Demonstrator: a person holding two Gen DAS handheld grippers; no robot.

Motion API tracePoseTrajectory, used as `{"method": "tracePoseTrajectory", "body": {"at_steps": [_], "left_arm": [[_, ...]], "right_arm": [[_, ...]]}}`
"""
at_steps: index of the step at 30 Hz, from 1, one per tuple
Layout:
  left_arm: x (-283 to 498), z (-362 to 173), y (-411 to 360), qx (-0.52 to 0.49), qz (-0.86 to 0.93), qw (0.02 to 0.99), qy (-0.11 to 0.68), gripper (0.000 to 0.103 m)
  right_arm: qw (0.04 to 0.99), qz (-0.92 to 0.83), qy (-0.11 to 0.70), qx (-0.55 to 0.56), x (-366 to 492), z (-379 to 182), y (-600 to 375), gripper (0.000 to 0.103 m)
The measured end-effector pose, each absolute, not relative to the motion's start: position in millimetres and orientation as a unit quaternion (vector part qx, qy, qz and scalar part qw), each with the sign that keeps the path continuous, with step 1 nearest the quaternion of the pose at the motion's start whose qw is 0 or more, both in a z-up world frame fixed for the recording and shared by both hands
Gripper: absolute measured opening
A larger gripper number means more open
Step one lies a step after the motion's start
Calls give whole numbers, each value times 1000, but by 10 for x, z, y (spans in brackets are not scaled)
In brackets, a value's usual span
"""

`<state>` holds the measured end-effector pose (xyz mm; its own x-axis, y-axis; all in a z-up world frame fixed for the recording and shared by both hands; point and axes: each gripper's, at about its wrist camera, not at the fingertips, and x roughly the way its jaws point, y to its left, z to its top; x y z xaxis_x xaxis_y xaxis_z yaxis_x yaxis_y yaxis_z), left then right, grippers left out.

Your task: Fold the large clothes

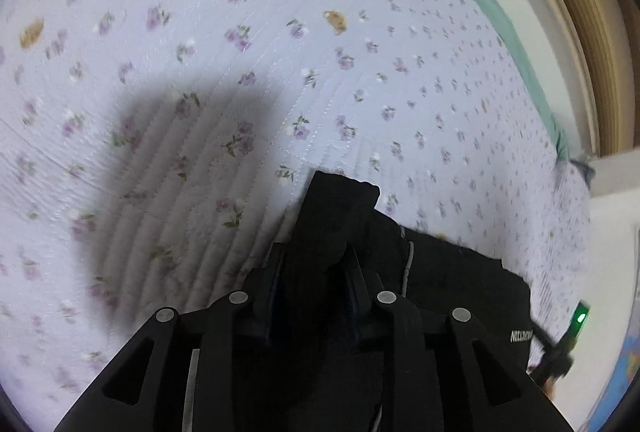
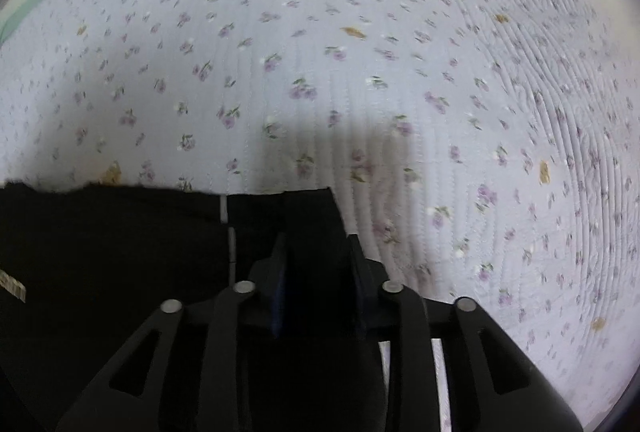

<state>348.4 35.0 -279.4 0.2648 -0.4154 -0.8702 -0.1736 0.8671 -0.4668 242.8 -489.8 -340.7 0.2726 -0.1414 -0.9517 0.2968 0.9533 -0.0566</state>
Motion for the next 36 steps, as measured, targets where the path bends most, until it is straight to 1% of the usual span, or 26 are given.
{"method": "tracePoseTrajectory", "body": {"at_steps": [2, 5, 6, 7, 8, 9, 12, 15, 18, 20, 23, 26, 27, 30, 33, 36], "left_arm": [[3386, -2574, 394, -217, -79, 771, 593, 27], [3157, -2149, 416, -167, -63, 799, 574, 27], [3062, -2012, 429, -159, -63, 806, 567, 27], [2949, -1856, 426, -152, -69, 812, 559, 27], [2844, -1736, 412, -146, -77, 817, 552, 27], [2714, -1609, 375, -139, -90, 823, 543, 27], [2311, -1297, 100, -111, -131, 838, 517, 28], [1942, -1220, -310, -95, -188, 825, 525, 28], [1650, -1260, -760, -59, -233, 818, 523, 28], [1534, -1372, -959, -43, -244, 812, 529, 28], [1509, -1691, -1072, -74, -256, 786, 557, 28], [1598, -2204, -1122, -89, -234, 754, 607, 28], [1656, -2388, -1108, -105, -229, 741, 622, 28], [1784, -2706, -1048, -147, -220, 716, 646, 28], [1842, -2805, -1012, -168, -215, 708, 651, 28], [1794, -2671, -1079, -131, -224, 720, 644, 28]], "right_arm": [[801, -134, 572, 112, 2319, -3158, -5021, 40], [823, -128, 537, 132, 2090, -2717, -5046, 56], [832, -124, 524, 133, 1984, -2543, -5018, 68], [842, -117, 509, 136, 1851, -2358, -4975, 78], [849, -108, 498, 140, 1760, -2233, -4931, 81], [858, -89, 484, 146, 1608, -2067, -4848, 83], [863, -63, 483, 135, 1362, -1885, -4519, 83], [855, -7, 499, 140, 1149, -1922, -4090, 83], [853, 11, 514, 90, 993, -2057, -3587, 83], [843, 30, 530, 88, 940, -2208, -3359, 83], [835, 31, 544, 70, 899, -2456, -3143, 82], [826, 1, 563, 32, 925, -2792, -3067, 80], [822, 5, 568, 40, 925, -2890, -3073, 80], [808, 13, 584, 73, 966, -3177, -3165, 81], [810, 10, 583, 61, 989, -3299, -3141, 83], [807, 13, 587, 59, 994, -3275, -3134, 83]]}}
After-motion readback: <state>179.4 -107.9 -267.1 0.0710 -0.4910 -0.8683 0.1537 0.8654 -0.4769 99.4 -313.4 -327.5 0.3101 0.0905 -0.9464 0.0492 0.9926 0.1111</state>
